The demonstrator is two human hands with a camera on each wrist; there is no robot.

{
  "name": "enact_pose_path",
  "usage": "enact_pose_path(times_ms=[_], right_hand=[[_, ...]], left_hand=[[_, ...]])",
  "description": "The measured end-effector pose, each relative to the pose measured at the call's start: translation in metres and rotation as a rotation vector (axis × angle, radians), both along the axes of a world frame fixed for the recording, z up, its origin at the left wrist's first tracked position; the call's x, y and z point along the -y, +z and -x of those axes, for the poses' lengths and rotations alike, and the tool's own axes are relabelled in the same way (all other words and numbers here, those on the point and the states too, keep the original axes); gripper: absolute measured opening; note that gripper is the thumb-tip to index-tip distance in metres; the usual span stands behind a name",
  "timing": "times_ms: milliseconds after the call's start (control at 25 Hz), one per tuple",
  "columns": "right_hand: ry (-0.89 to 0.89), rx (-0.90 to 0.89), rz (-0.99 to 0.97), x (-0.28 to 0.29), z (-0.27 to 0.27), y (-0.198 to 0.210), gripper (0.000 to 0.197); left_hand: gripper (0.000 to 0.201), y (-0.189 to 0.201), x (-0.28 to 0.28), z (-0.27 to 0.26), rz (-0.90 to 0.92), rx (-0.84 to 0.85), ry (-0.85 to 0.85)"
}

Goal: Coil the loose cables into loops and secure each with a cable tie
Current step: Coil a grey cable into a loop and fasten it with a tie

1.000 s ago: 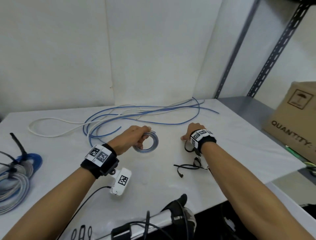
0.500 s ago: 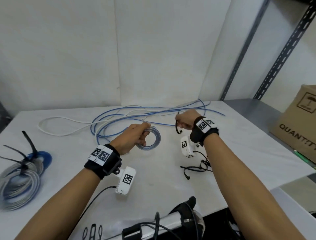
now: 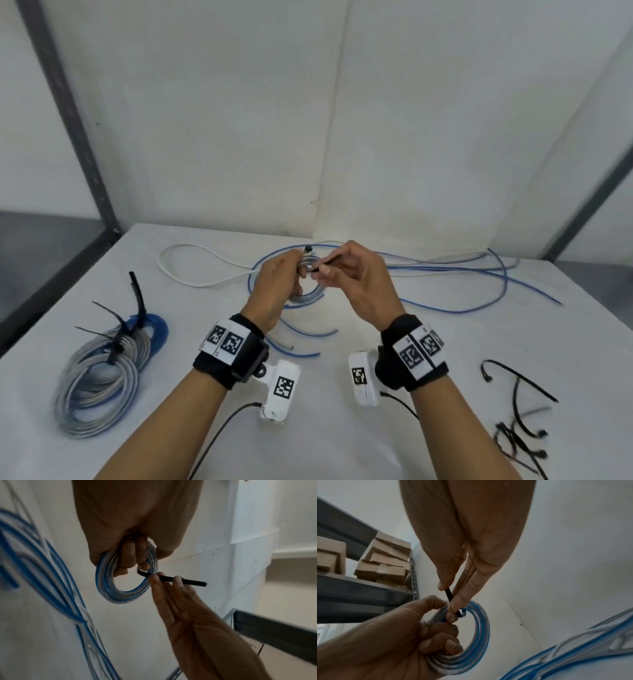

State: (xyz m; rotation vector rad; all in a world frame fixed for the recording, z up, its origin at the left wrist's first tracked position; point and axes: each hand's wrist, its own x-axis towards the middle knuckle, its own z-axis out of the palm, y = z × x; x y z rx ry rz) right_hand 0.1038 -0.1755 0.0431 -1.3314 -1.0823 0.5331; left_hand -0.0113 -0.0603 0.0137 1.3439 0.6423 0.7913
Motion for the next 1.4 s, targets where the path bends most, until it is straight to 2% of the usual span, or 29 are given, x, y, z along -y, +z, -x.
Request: enact_pose_path(times_ms=[120, 240, 360, 520, 640, 800, 960, 1200, 1400], right_hand=[[0.018, 0.114, -0.023, -0.004, 0.007, -0.005, 0.007], [0.045, 0.153, -0.027, -0.005, 0.012, -0.002, 0.008], [0.086, 0.089, -0.06, -0.005, 0.017, 0.006, 0.005], [0.094, -0.09, -0.072, -0.012, 0.019, 0.01, 0.019], [0.111, -0.204, -0.036, -0.018, 0.022, 0.001, 0.024], [0.145, -0.249, -0.01, -0.018, 0.024, -0.007, 0.027], [0.135, -0.258, 0.005, -0.021, 0.021, -0.009, 0.018], [0.153, -0.354, 0.029, -0.02, 0.02, -0.005, 0.017], [0.187, -0.375, 0.046, -0.015, 0.018, 0.001, 0.018]], left_hand=[[0.02, 0.003, -0.009, 0.006, -0.082, 0.006, 0.092], [0.019, 0.011, -0.009, 0.012, -0.179, 0.019, 0.128], [0.022, 0.019, -0.009, 0.021, -0.312, 0.049, 0.119], [0.022, 0.025, -0.005, 0.027, -0.465, 0.08, 0.12], [0.021, 0.028, -0.002, 0.026, -0.494, 0.094, 0.124], [0.021, 0.025, -0.004, 0.026, -0.488, 0.101, 0.123], [0.02, 0.025, -0.004, 0.028, -0.559, 0.077, 0.138], [0.023, 0.021, -0.007, 0.029, -0.717, 0.041, 0.169], [0.02, 0.021, -0.005, 0.028, -0.762, 0.034, 0.161]])
